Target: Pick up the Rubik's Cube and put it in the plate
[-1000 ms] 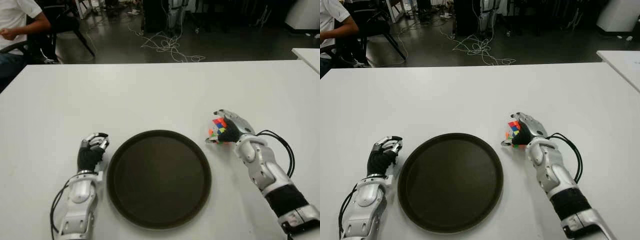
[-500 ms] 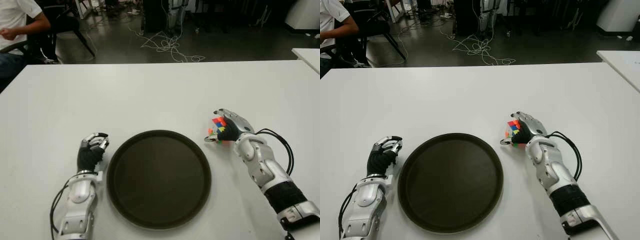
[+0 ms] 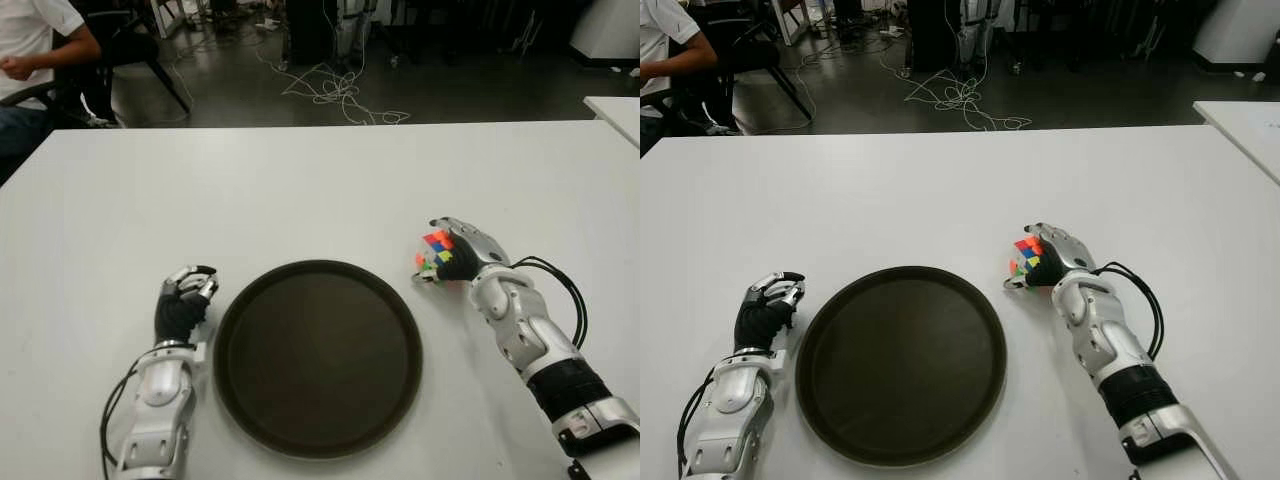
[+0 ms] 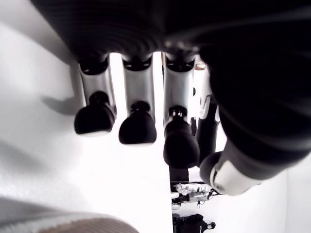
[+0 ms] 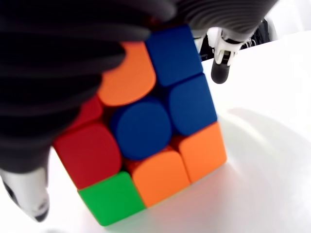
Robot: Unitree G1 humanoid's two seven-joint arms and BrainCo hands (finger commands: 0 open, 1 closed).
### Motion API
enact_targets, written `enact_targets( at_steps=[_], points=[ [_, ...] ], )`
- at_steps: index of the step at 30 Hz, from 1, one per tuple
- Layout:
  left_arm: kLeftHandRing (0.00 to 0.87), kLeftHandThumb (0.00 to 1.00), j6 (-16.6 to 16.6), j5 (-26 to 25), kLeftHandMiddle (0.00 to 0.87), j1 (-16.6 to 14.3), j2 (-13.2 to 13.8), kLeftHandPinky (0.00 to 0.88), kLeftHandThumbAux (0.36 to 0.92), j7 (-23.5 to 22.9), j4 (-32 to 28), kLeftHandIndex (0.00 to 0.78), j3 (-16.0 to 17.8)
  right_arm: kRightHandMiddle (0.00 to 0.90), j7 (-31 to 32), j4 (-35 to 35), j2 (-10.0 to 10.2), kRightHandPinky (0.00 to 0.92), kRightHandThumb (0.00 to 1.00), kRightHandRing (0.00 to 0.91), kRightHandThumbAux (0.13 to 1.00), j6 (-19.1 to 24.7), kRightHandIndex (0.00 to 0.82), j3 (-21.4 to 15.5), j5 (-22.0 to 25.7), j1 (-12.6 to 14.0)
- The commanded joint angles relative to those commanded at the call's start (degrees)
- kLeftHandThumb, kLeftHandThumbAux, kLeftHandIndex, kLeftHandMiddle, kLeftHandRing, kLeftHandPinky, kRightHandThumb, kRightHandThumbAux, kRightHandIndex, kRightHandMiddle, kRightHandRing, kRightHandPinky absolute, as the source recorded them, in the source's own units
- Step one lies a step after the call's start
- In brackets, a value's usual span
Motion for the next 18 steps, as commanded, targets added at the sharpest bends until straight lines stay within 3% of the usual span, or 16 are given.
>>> enact_targets(
  at_steps=[5,6,7,8,12,15,18],
  points=[
    [0.819,0.710,-0.25,0.11,0.807,-0.02,-0.10,0.815,0.704,0.24,0.07,0.444,0.01,0.011,-2.51,-1.41,1.31,0.044,0.000,0.016,0.697,0.04,0.000,-1.96,1.55,0.90],
    [0.820,0.709,-0.32,0.19,0.809,0.00,-0.06,0.815,0.704,0.24,0.08,0.444,-0.03,0.054,-3.37,-1.34,1.80,0.106,0.000,0.064,0.716,-0.26,0.028,-2.68,2.31,1.08],
    [0.820,0.709,-0.35,0.30,0.810,0.04,0.04,0.814,0.705,0.18,0.07,0.444,-0.13,0.189,-4.57,-1.30,2.41,0.301,0.000,0.217,0.771,-0.77,0.137,-3.62,3.47,1.27],
    [0.819,0.708,-0.36,0.37,0.809,0.06,0.10,0.810,0.705,0.13,0.06,0.444,-0.19,0.261,-5.38,-1.29,2.81,0.374,0.013,0.302,0.790,-1.12,0.221,-4.25,4.26,1.39],
    [0.817,0.708,-0.29,0.37,0.808,0.10,0.15,0.808,0.705,0.03,-0.07,0.444,-0.27,0.421,-8.25,-1.51,3.72,0.517,0.076,0.478,0.809,-1.92,0.384,-5.48,5.48,1.75],
    [0.818,0.708,-0.01,0.30,0.810,0.18,-0.02,0.813,0.705,0.22,-0.36,0.444,-0.21,0.625,-11.99,-1.84,4.70,0.677,0.197,0.657,0.809,-2.47,0.526,-6.38,5.70,2.15],
    [0.817,0.709,0.45,0.47,0.808,0.24,-0.08,0.808,0.705,0.51,-0.49,0.444,-0.19,0.700,-15.20,-2.64,5.87,0.732,0.237,0.723,0.810,-2.73,0.586,-7.43,6.29,2.67]
  ],
)
